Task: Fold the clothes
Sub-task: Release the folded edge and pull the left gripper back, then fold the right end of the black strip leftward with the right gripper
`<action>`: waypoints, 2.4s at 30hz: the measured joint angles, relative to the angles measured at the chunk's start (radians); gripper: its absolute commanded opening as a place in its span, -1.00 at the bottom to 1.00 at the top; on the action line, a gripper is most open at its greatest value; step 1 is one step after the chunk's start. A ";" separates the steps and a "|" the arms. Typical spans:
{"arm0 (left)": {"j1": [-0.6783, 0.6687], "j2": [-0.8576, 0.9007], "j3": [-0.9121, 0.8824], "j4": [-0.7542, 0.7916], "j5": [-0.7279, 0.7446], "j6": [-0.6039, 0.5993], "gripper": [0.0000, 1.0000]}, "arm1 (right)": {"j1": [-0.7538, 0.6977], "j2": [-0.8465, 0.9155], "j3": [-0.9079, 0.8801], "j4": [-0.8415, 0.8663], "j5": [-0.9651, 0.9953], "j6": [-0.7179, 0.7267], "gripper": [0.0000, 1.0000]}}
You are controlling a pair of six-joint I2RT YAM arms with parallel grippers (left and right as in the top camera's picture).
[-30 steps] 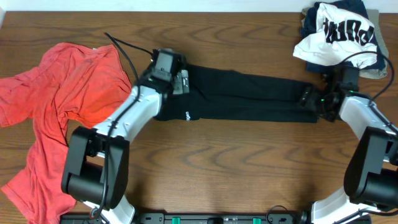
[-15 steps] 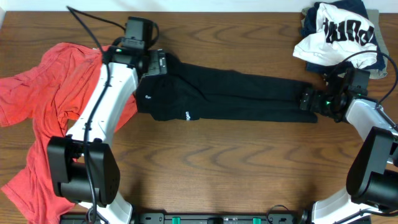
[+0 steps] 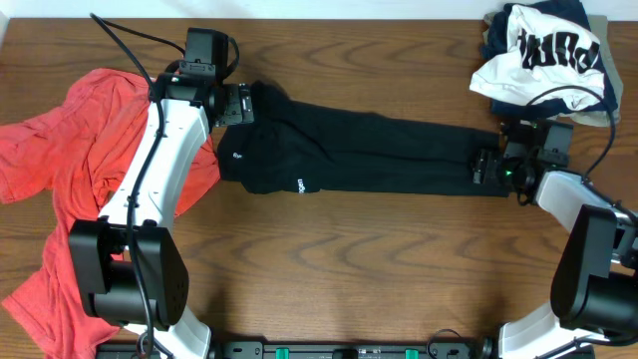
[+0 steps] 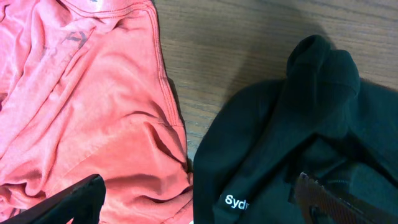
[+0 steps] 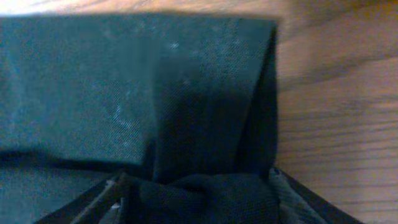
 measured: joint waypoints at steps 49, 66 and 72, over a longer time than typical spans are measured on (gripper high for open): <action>0.000 0.000 0.000 0.101 -0.005 0.041 0.96 | 0.392 -0.032 0.326 -0.509 0.095 0.158 -0.98; 0.000 0.000 0.000 0.110 -0.005 0.041 0.96 | 0.545 0.003 0.325 -0.257 0.110 0.295 0.94; 0.000 0.000 0.000 0.110 -0.005 0.041 0.96 | 0.546 0.003 0.328 -0.260 0.020 0.307 0.97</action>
